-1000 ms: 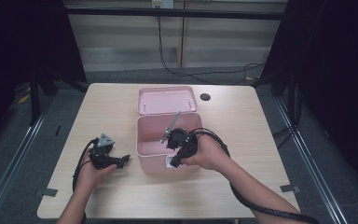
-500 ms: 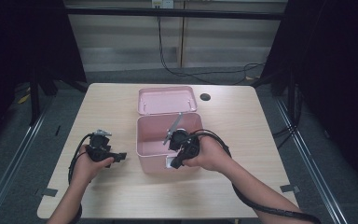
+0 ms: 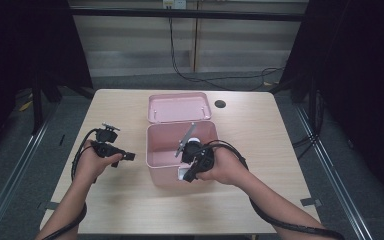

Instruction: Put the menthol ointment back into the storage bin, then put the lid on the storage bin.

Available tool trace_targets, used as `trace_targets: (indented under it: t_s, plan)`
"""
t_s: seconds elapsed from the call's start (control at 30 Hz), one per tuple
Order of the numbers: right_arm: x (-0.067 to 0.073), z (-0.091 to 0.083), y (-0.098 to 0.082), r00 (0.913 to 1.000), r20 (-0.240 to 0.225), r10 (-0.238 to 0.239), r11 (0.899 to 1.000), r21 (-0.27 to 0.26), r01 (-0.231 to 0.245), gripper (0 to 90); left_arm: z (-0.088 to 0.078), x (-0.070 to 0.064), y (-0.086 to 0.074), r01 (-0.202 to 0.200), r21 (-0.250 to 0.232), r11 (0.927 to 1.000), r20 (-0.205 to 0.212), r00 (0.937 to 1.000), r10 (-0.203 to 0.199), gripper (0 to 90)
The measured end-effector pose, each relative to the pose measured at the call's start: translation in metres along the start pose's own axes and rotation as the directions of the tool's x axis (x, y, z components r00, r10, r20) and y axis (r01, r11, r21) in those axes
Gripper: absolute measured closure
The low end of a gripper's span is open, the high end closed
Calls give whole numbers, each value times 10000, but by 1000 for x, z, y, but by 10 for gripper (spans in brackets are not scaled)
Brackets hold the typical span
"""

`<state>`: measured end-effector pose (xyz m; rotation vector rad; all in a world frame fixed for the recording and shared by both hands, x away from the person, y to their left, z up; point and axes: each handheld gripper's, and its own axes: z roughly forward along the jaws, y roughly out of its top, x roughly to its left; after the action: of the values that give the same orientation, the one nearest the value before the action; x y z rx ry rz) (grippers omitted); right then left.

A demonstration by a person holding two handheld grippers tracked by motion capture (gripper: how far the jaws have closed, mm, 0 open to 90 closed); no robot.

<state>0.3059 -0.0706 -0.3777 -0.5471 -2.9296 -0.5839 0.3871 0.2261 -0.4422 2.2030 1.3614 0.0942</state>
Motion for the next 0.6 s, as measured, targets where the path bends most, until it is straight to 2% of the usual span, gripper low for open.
trace_targets:
  t_s: [0.1, 0.43, 0.57, 0.6]
  plan:
    - [0, 0, 0, 10000, -8, -5, 10000, 6, 5, 900, -5, -2, 10, 86, 43, 10000, -9, 10000, -86, 223]
    - [-1, 0, -1, 10000, -80, 5, 9999, -109, -6, 900, -19, -18, 50, -132, 380, 9992, 216, 9997, 123, 230]
    - [-1, 0, -2, 9999, -103, 7, 10000, -78, -8, 900, -24, -21, 62, -65, 352, 9994, 96, 9999, 62, 236]
    - [-1, 0, -2, 9999, -105, -3, 10000, -81, 2, 900, -24, -22, 63, 57, 315, 9995, 95, 9999, -60, 237]
